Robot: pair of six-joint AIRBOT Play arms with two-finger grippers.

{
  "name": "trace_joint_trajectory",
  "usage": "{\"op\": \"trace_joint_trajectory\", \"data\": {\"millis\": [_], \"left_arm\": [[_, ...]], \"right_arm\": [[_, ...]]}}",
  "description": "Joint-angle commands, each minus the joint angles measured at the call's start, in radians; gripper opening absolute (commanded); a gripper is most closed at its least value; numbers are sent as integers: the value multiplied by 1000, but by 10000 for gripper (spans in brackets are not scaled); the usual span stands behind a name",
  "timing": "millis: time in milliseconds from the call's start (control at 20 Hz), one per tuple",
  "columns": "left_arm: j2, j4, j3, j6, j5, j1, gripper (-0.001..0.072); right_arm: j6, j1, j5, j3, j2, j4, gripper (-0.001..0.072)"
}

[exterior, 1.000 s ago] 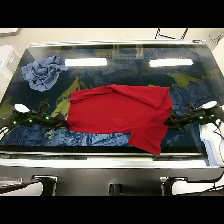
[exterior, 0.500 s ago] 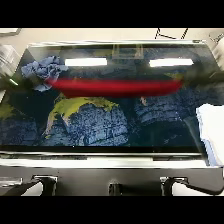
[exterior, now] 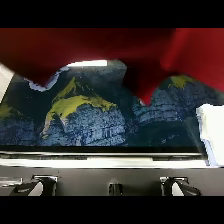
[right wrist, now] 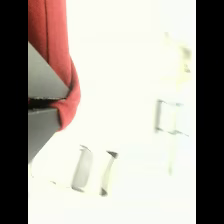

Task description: Fold the clothes and pants, and hang the long-sleeved shirts on hangers.

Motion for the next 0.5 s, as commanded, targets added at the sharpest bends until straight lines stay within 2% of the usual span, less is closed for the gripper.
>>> {"op": "trace_joint_trajectory", "data": {"millis": [0, 100, 200, 350, 450], "left_arm": [[72, 11, 27, -10, 39, 0, 17], [66, 13, 27, -34, 10, 0, 17], [39, 31, 21, -41, -94, 0, 16], [-45, 57, -82, -77, -238, 0, 17], [-131, 56, -219, -86, -320, -10, 17]], "right_arm": [[20, 1, -44, 13, 101, -79, 36], [71, 1, -37, 13, 108, -90, 36], [100, 1, 65, 13, 82, -95, 36], [174, 2, 394, -25, -77, -140, 34], [215, 4, 605, -109, -246, -89, 34]]}}
